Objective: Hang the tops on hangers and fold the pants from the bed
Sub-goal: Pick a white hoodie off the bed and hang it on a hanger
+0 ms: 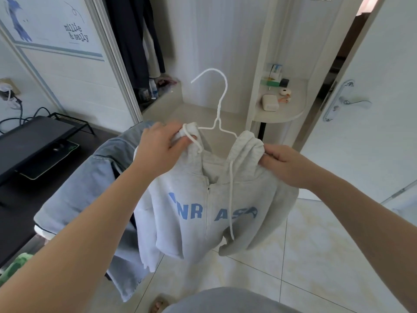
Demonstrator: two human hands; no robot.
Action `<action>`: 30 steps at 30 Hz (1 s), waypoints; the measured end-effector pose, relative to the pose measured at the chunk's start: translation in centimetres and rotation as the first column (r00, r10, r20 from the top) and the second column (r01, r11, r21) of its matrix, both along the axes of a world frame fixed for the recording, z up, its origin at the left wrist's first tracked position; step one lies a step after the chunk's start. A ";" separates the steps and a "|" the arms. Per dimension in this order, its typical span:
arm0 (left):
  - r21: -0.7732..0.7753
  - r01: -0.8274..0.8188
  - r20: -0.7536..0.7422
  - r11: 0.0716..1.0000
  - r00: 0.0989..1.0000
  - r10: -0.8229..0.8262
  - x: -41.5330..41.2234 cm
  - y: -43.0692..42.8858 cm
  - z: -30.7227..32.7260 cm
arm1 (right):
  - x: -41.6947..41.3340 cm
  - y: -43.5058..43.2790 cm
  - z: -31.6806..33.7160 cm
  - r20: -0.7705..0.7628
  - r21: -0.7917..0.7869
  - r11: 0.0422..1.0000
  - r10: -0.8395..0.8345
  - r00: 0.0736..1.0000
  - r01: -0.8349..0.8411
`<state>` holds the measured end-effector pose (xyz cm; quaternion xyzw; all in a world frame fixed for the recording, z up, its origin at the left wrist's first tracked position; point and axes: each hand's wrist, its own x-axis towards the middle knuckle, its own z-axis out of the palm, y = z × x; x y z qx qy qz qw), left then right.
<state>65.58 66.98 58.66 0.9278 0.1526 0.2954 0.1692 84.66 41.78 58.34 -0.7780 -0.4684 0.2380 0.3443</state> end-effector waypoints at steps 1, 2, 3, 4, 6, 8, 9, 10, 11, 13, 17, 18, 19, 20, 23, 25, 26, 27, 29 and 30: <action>-0.010 -0.003 -0.018 1.000 1.000 0.002 0.3 0.3 -0.2 | -0.1 -0.2 0.2 -0.019 0.001 1.000 0.003 1.000 -0.003; -0.018 -0.012 -0.037 1.000 0.999 0.011 0.6 0.4 -0.5 | -0.3 -0.4 0.3 -0.054 0.017 1.000 0.006 0.999 -0.005; -0.031 -0.031 -0.053 0.999 0.998 0.029 0.8 0.6 -0.7 | -0.6 -0.5 0.4 -0.094 0.044 0.999 0.002 0.996 0.002; -0.047 -0.066 -0.069 0.997 0.996 0.063 1.2 0.6 -0.9 | -0.9 -0.4 0.3 -0.134 0.086 0.996 -0.008 0.991 0.020; -0.081 -0.169 -0.118 0.982 0.980 0.159 2.2 0.5 -1.3 | -1.5 0.0 0.3 -0.199 0.162 0.982 -0.066 0.978 0.100; -0.142 -0.240 -0.168 0.960 0.962 0.215 3.3 0.3 -1.8 | -1.9 0.5 0.4 -0.264 0.213 0.960 -0.122 0.957 0.181; -0.182 -0.240 -0.166 0.953 0.963 0.211 3.7 0.1 -2.0 | -1.9 0.8 0.5 -0.293 0.222 0.952 -0.141 0.946 0.211; -0.229 -0.219 -0.145 0.948 0.971 0.189 3.9 -0.2 -2.2 | -1.8 1.0 0.5 -0.319 0.228 0.945 -0.157 0.935 0.236; -0.290 -0.185 -0.114 0.939 0.981 0.158 4.0 -0.5 -2.3 | -1.7 1.2 0.7 -0.345 0.231 0.937 -0.173 0.923 0.262; -0.420 -0.110 -0.071 0.901 0.994 0.088 3.8 -1.2 -2.5 | -1.3 2.0 1.1 -0.400 0.240 0.921 -0.193 0.896 0.306; -0.529 0.001 -0.137 0.849 0.987 -0.087 3.3 -1.8 -1.9 | -0.3 5.0 2.2 -0.384 0.282 0.903 -0.203 0.901 0.324; -0.545 0.032 -0.135 0.838 0.983 -0.125 3.3 -1.7 -1.5 | -0.1 6.2 2.5 -0.364 0.294 0.894 -0.222 0.905 0.338; -0.553 0.055 -0.129 0.831 0.980 -0.151 3.4 -1.4 -1.2 | 0.0 7.5 2.7 -0.342 0.307 0.884 -0.243 0.908 0.353; -0.555 0.071 -0.122 0.829 0.979 -0.165 3.6 -1.1 -1.0 | 0.1 8.8 3.0 -0.322 0.318 0.876 -0.259 0.911 0.362; -0.561 0.110 -0.102 0.820 0.974 -0.201 4.5 0.5 -0.3 | 0.4 12.8 4.4 -0.276 0.351 0.858 -0.286 0.917 0.374; -0.575 0.146 -0.087 0.805 0.967 -0.238 5.4 1.9 0.1 | 1.1 15.5 5.5 -0.263 0.377 0.839 -0.309 0.914 0.393; -0.580 0.164 -0.078 0.798 0.964 -0.255 5.9 2.7 0.3 | 1.6 16.9 6.1 -0.257 0.397 0.824 -0.324 0.911 0.405; -0.578 0.184 -0.068 0.795 0.960 -0.272 6.6 3.6 0.6 | 2.2 18.4 6.9 -0.249 0.419 0.806 -0.340 0.907 0.417; -0.560 0.223 -0.047 0.797 0.953 -0.300 8.1 5.5 1.4 | 3.2 21.6 8.8 -0.240 0.462 0.772 -0.365 0.900 0.436; -0.551 0.240 -0.038 0.800 0.950 -0.311 9.1 6.7 2.0 | 3.7 23.3 10.0 -0.241 0.484 0.753 -0.375 0.895 0.446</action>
